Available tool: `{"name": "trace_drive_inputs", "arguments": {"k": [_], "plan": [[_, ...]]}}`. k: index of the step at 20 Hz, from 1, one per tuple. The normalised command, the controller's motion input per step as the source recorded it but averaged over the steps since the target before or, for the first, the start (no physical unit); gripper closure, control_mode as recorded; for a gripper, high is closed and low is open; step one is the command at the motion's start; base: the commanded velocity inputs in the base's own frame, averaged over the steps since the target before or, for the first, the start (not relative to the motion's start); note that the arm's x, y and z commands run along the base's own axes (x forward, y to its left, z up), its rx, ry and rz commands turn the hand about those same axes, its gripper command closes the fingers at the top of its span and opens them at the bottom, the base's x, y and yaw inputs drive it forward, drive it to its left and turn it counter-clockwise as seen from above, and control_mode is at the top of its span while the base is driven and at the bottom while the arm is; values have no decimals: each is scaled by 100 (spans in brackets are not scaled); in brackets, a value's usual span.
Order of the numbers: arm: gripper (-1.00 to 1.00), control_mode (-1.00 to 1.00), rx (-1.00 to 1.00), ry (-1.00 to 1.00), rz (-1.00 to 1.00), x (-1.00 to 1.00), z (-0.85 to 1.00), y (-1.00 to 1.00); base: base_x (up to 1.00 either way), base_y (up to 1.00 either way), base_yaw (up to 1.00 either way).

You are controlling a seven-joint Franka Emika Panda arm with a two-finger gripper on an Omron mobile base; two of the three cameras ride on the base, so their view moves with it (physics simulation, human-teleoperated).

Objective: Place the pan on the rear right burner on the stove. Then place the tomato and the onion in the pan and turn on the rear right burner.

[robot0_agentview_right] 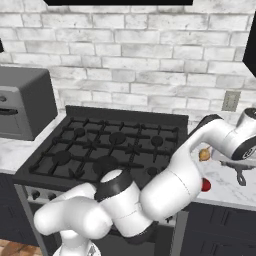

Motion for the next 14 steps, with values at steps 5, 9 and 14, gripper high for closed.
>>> {"name": "trace_drive_inputs", "arguments": {"k": [5, 9, 14], "plan": [[-100, -100, -1, 4, 0, 3, -32, -4, 0, 0, 0], [-100, -100, -2, 2, 0, 14, -35, -3, 0, 0, 0], [-100, -100, -3, 0, 0, 14, -33, -3, 0, 0, 0]]}}
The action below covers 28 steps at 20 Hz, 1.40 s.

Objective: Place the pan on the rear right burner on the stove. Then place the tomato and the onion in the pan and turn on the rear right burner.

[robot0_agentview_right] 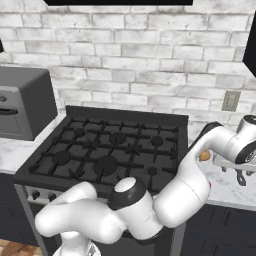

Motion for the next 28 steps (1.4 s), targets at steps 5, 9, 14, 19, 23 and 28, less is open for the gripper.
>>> {"name": "trace_drive_inputs", "arguments": {"k": [5, 9, 14, 19, 23, 28], "plan": [[-100, -100, -2, 0, 0, 11, -25, -5, 0, 0, 0], [-100, -100, 0, 1, 0, 19, -19, -11, 0, 0, 0], [-100, -100, 0, 5, 0, 27, -9, -15, 0, 0, 0], [-100, -100, 0, 7, 0, 24, -7, -20, 0, 0, 0], [-100, -100, 0, 7, 0, 23, -14, -19, 0, 0, 0], [-100, -100, 0, 5, 0, 20, -15, -20, 0, 0, 0]]}}
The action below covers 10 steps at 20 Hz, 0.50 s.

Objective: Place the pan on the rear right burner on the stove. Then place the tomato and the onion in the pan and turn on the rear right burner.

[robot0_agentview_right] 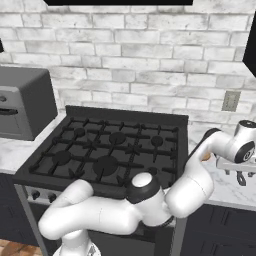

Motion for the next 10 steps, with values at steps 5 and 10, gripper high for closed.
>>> {"name": "trace_drive_inputs", "arguments": {"k": [5, 10], "plan": [[-100, -100, 0, 4, 0, 19, -14, -21, 0, 0, 0], [-100, -100, 0, 4, 0, 15, -16, -17, 0, 0, 0]]}}
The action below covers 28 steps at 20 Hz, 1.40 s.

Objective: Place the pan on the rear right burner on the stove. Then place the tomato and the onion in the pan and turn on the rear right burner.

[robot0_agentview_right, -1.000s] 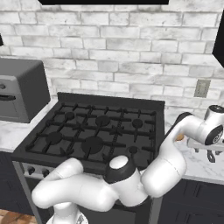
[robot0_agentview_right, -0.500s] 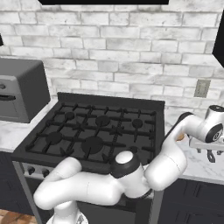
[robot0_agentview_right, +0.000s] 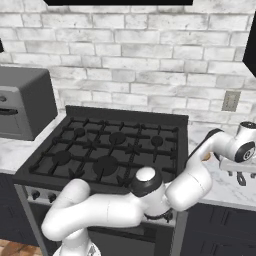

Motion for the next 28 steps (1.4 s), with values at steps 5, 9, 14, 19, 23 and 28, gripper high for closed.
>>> {"name": "trace_drive_inputs", "arguments": {"k": [5, 9, 14, 19, 23, 28], "plan": [[-100, -100, 1, 7, 0, 1, -28, -5, 0, 0, 0], [-100, -100, 7, 8, 1, 0, -33, 0, 0, 0, 0], [100, -100, 12, 4, 5, 0, -23, 0, 0, 0, 0], [100, -100, 6, -1, 7, 1, -2, -2, 0, 0, 0], [100, -100, 0, -6, 14, 0, 22, -3, 0, 0, 0], [100, -100, 0, -10, 20, -3, 55, 0, 0, 0, 0]]}}
